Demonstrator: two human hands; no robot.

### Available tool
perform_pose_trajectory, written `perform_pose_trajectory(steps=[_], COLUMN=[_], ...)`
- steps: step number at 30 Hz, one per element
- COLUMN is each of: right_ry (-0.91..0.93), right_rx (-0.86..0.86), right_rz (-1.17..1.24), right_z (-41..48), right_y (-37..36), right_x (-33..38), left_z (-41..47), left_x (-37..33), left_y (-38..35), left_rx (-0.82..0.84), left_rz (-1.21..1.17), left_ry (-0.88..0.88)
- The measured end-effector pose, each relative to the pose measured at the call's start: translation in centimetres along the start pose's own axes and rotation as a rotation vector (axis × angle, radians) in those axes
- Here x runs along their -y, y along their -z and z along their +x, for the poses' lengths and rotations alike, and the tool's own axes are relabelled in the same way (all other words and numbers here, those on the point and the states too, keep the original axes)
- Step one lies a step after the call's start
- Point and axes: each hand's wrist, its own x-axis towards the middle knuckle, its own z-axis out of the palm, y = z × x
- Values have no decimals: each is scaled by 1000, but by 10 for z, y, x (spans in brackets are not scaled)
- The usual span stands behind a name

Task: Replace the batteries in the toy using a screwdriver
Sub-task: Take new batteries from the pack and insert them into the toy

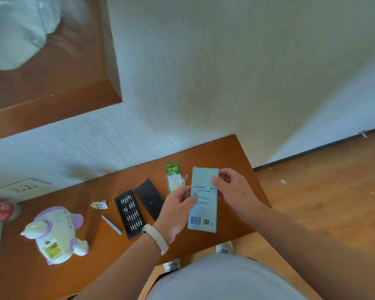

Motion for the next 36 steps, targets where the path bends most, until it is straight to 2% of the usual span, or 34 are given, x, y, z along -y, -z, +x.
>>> perform_pose_trajectory(steps=[4, 8, 12, 18, 27, 32, 36], right_ry=[22, 8, 25, 57, 94, 123, 219], right_rx=[18, 74, 61, 68, 57, 74, 48], right_rz=[-202, -326, -444, -543, -612, -624, -750], right_z=[14, 29, 45, 67, 79, 80, 79], right_y=[8, 13, 14, 19, 21, 23, 27], right_x=[-24, -51, -68, -87, -104, -109, -103], left_z=[21, 43, 62, 84, 100, 93, 77], left_x=[12, 26, 33, 46, 62, 66, 68], left_y=[-14, -29, -49, -64, -76, -72, -62], left_rx=[-58, -145, -211, -296, -341, -358, -473], left_rz=[-40, -103, -117, 34, 436, 445, 500], left_ry=[48, 87, 114, 84, -44, -40, -109])
